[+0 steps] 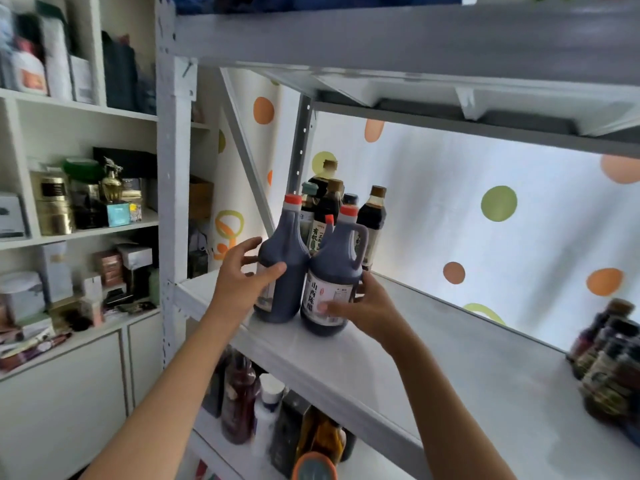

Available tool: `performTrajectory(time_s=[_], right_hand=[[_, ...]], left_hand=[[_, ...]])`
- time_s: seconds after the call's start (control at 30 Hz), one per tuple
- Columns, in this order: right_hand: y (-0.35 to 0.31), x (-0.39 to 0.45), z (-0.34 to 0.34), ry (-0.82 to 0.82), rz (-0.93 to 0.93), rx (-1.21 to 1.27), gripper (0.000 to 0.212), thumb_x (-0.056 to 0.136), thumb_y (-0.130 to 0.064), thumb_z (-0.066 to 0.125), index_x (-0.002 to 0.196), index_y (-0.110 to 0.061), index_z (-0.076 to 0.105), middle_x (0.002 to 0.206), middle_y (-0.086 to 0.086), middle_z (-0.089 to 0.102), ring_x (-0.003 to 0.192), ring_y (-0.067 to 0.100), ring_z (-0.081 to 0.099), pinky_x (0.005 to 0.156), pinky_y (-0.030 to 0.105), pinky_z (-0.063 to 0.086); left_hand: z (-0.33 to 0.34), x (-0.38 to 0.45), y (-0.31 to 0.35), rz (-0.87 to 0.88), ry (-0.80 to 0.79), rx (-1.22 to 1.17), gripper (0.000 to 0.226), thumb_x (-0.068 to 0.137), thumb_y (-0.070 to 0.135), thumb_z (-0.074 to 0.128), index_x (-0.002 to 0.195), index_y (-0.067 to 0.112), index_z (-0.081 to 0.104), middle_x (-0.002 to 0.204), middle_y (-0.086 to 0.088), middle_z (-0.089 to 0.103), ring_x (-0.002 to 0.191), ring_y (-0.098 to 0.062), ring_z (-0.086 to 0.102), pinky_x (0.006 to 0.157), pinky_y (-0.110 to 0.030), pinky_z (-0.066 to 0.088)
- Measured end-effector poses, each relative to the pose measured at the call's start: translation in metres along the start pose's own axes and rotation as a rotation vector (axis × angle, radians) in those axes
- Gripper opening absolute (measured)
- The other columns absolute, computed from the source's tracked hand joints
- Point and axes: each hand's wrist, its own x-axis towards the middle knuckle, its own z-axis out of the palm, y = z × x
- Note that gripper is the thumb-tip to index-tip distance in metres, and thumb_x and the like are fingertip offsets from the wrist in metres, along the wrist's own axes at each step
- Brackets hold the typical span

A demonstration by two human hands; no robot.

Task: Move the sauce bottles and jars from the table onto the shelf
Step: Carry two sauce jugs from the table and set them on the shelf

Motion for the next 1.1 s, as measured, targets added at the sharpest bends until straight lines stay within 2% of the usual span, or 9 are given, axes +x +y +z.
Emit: performTrajectory(time_s=[0.13,0.27,0.33,0.47,0.57,0.77,0.9,1.0,1.1], right_hand=[[0.024,0.015,0.023,0.080,0.005,-0.055,0.086,0.041,-0.041,0.095,0.114,-0.033,0.051,0.107,-0.011,0.071,0.099,0.011,0.068,0.084,0.041,0.060],[0.027,0.030,0.017,0.088,0.046,-0.065,0.084,0.035,-0.038,0.094,0.111,-0.029,0.061,0.100,-0.011,0.074,0.092,0.009,0.071,0.080,0.041,0.061],[0.027,0.036,0.015,0.110,0.053,-0.082,0.081,0.034,-0.038,0.092,0.109,-0.030,0.062,0.098,-0.012,0.074,0.090,0.009,0.071,0.080,0.040,0.061],[0.023,0.046,0.007,0.199,0.103,-0.139,0.089,0.039,-0.043,0.088,0.117,-0.023,0.050,0.106,-0.006,0.068,0.096,0.017,0.066,0.082,0.043,0.060],[0.024,0.048,0.001,0.250,0.124,-0.103,0.084,0.054,-0.034,0.092,0.116,-0.018,0.038,0.109,-0.001,0.061,0.099,0.020,0.063,0.083,0.044,0.060],[0.044,0.055,0.002,0.399,0.066,-0.064,0.069,0.061,-0.033,0.092,0.110,-0.022,0.045,0.110,0.002,0.067,0.094,0.018,0.066,0.079,0.034,0.059],[0.049,0.067,-0.004,0.360,0.060,-0.122,0.059,0.065,-0.035,0.089,0.107,-0.028,0.049,0.098,-0.010,0.064,0.091,0.017,0.066,0.077,0.046,0.060],[0.052,0.078,-0.005,0.364,0.050,-0.183,0.060,0.069,-0.034,0.086,0.116,-0.020,0.051,0.107,-0.001,0.069,0.095,0.019,0.067,0.084,0.041,0.057],[0.055,0.088,-0.003,0.373,0.049,-0.188,0.058,0.070,-0.035,0.085,0.109,-0.022,0.044,0.107,0.001,0.069,0.097,0.020,0.066,0.084,0.037,0.055]], left_hand=[[0.004,0.009,-0.030,-0.106,-0.263,-0.068,0.086,0.062,0.014,0.088,0.136,0.023,0.045,0.124,0.005,0.064,0.115,-0.013,0.060,0.096,-0.037,0.052],[0.018,0.019,-0.042,-0.099,-0.158,0.015,0.091,0.051,0.027,0.094,0.128,0.029,0.046,0.117,0.009,0.064,0.108,-0.013,0.063,0.083,-0.039,0.058],[0.027,0.024,-0.041,-0.079,-0.086,0.118,0.088,0.048,0.033,0.093,0.123,0.028,0.046,0.116,0.009,0.062,0.104,-0.015,0.061,0.083,-0.042,0.057],[0.043,0.036,-0.038,-0.051,0.027,0.291,0.091,0.052,0.037,0.092,0.127,0.019,0.043,0.121,0.003,0.055,0.103,-0.018,0.055,0.086,-0.035,0.052],[0.046,0.052,-0.043,-0.108,0.037,0.366,0.096,0.054,0.041,0.091,0.132,0.017,0.039,0.130,-0.004,0.052,0.114,-0.029,0.054,0.093,-0.043,0.050],[0.048,0.075,-0.053,-0.152,0.076,0.393,0.100,0.054,0.042,0.091,0.134,0.014,0.036,0.132,-0.010,0.051,0.117,-0.034,0.052,0.096,-0.048,0.049],[0.056,0.084,-0.057,-0.142,0.116,0.399,0.099,0.059,0.039,0.089,0.136,0.012,0.034,0.134,-0.012,0.049,0.120,-0.036,0.051,0.098,-0.047,0.048],[0.064,0.092,-0.060,-0.151,0.138,0.390,0.100,0.061,0.036,0.089,0.139,0.012,0.031,0.136,-0.014,0.046,0.122,-0.038,0.048,0.100,-0.048,0.046],[0.070,0.097,-0.066,-0.150,0.176,0.372,0.101,0.062,0.035,0.089,0.140,0.011,0.030,0.137,-0.016,0.045,0.123,-0.040,0.047,0.101,-0.048,0.045]])
